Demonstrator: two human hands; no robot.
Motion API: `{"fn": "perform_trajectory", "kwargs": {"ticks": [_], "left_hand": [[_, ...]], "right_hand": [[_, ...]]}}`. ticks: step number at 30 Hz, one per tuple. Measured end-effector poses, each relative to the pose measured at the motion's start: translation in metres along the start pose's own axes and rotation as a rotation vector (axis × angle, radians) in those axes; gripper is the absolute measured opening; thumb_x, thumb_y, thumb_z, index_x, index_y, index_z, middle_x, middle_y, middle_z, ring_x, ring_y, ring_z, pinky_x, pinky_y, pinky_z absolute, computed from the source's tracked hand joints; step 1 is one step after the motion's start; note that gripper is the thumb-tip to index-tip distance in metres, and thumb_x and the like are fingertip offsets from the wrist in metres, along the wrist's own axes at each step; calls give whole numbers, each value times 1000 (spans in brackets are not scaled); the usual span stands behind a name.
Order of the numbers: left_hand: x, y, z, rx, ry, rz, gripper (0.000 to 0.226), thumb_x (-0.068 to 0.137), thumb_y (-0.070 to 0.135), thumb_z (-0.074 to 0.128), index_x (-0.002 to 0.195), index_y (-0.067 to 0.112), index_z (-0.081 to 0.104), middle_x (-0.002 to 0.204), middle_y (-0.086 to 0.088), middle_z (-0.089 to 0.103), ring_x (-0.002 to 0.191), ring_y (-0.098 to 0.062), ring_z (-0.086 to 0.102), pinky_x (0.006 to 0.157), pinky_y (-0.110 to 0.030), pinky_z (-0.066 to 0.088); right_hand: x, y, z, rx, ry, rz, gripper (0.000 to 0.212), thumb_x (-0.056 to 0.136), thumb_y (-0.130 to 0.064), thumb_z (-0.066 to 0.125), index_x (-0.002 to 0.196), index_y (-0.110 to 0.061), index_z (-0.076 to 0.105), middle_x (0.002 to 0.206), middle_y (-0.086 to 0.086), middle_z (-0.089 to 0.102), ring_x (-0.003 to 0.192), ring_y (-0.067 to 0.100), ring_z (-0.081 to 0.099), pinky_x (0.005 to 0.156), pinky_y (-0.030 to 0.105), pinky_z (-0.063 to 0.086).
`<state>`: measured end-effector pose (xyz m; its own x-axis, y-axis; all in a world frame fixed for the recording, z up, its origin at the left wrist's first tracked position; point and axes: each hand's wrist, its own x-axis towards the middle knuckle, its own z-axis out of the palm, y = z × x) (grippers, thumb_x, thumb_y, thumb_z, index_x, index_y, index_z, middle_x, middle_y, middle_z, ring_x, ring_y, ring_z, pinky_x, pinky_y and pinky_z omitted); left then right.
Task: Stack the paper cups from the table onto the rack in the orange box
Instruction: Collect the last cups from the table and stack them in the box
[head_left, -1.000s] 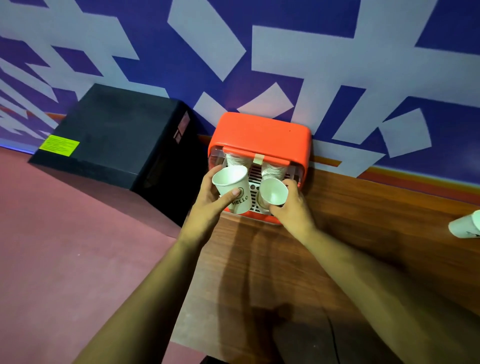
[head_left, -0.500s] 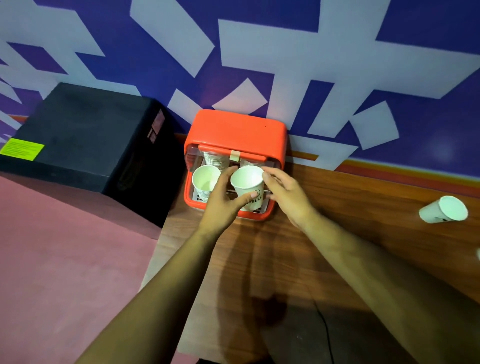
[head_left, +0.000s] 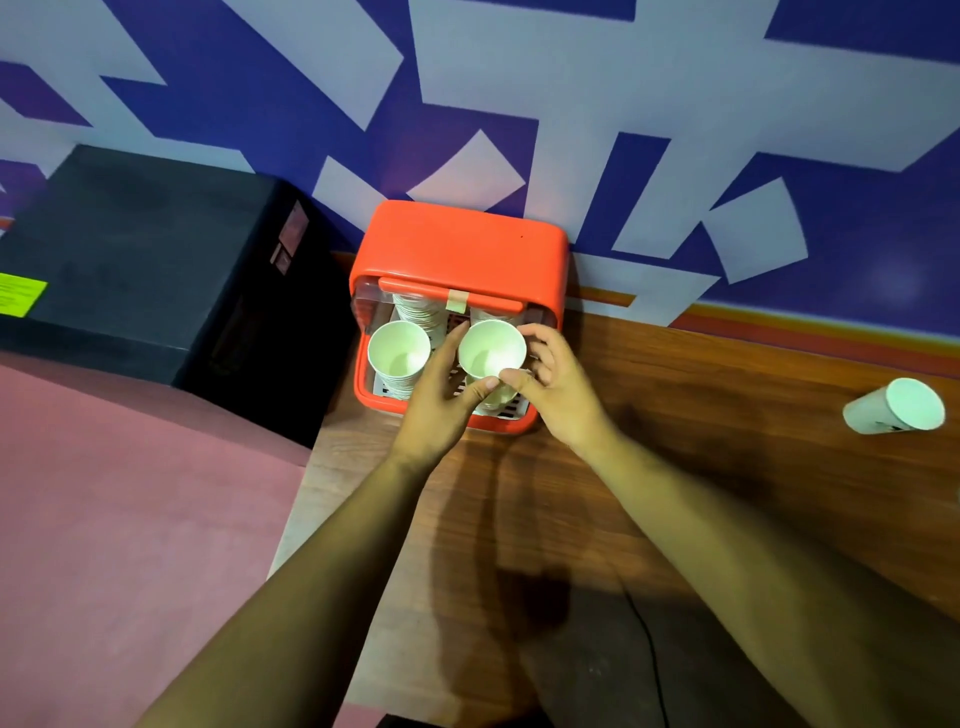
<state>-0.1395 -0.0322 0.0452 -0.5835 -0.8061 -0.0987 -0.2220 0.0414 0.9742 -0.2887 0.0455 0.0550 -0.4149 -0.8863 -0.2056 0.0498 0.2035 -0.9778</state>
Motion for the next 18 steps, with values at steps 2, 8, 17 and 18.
{"fn": "perform_trajectory", "kwargs": {"ticks": [2,8,17,18], "left_hand": [[1,-5,0,33,-1,16,63,89,27,72,145,21,43,142,7,53,131,-13,53,107,-43,49],[1,-17,0,161,-34,54,61,91,34,69,143,20,42,140,6,53,130,-15,52,107,-46,47],[9,-33,5,335,-165,-38,68,97,14,63,155,18,29,151,-3,46,138,-20,45,114,-38,38],[10,-36,5,336,-162,-54,68,97,13,63,156,18,29,151,-5,46,138,-21,45,115,-41,39]], "right_hand": [[0,2,1,-38,7,-15,51,85,-5,72,126,-26,49,130,-5,57,124,12,53,103,29,48],[-1,16,-3,-114,14,-35,58,83,-7,75,120,-44,49,127,-17,57,120,4,55,98,24,48],[13,38,1,-350,11,24,62,76,-20,82,132,-21,54,127,-7,59,117,12,54,100,31,46],[15,40,3,-401,12,22,63,76,-21,82,132,-19,55,128,-4,58,117,14,53,100,33,47]]}}
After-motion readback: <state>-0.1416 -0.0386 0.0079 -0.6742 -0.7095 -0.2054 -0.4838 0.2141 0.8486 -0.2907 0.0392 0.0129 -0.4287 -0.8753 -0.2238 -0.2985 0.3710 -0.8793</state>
